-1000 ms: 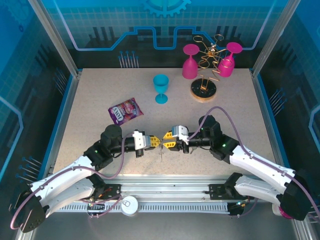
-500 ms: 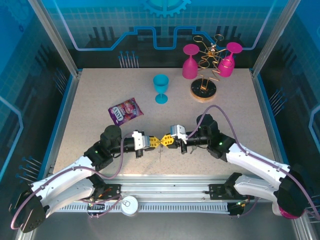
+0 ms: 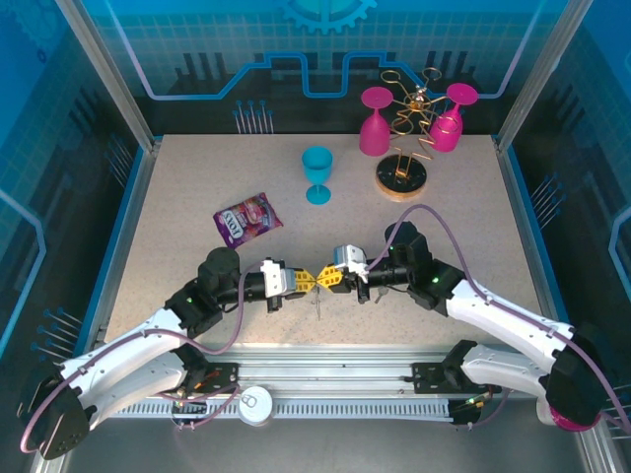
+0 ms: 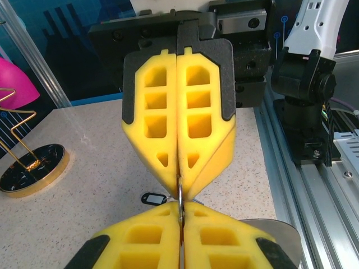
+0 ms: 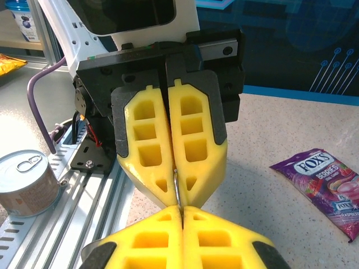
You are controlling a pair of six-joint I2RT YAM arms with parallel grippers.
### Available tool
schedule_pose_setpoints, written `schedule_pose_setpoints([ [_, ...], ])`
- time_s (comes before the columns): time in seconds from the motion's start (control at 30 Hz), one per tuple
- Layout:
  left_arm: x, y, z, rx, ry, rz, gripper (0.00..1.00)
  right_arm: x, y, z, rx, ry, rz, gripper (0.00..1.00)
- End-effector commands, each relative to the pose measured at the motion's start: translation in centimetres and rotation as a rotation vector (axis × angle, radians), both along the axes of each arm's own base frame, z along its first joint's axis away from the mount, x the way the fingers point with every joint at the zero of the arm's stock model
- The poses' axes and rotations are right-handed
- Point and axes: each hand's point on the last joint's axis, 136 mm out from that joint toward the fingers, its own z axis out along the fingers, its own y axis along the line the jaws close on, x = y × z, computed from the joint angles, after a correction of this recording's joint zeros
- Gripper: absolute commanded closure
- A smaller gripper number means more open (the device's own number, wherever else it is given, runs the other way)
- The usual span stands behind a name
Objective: Put the keys on the keyring
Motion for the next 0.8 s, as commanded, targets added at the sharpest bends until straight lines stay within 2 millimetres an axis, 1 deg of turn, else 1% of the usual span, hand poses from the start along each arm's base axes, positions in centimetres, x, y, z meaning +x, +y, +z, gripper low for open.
schedule_pose_setpoints([
  [0.0,0.2,0.0,0.1,0.031,-0.01,0.005,0.91,0.0,0.3,1.9,0.014,-0.033,0.007,1.0],
  [0.37,0.5,-0.2,0.4,0.025,-0.017,0.008,0.92,-0.4,0.9,1.9,-0.014,-0.025,0.028,1.0],
  [0.47,0.6,-0.2,0.5,0.022,-0.018,0.009,0.95,-0.5,1.2,1.9,-0.016,-0.022,0.036,1.0],
  [0.57,0.8,-0.3,0.6,0.02,-0.025,0.015,1.0,-0.7,1.4,1.9,-0.02,-0.019,0.045,1.0],
  [0.7,1.1,0.0,0.6,0.02,-0.038,0.04,1.0,-0.3,1.1,2.0,-0.017,-0.021,0.011,1.0],
  [0.73,1.2,0.0,0.6,0.019,-0.044,0.049,1.0,0.0,0.9,2.2,-0.008,-0.02,-0.013,0.89],
  [0.77,1.4,0.1,0.7,0.017,-0.051,0.062,1.0,0.5,0.4,2.4,0.006,-0.015,-0.052,0.73],
])
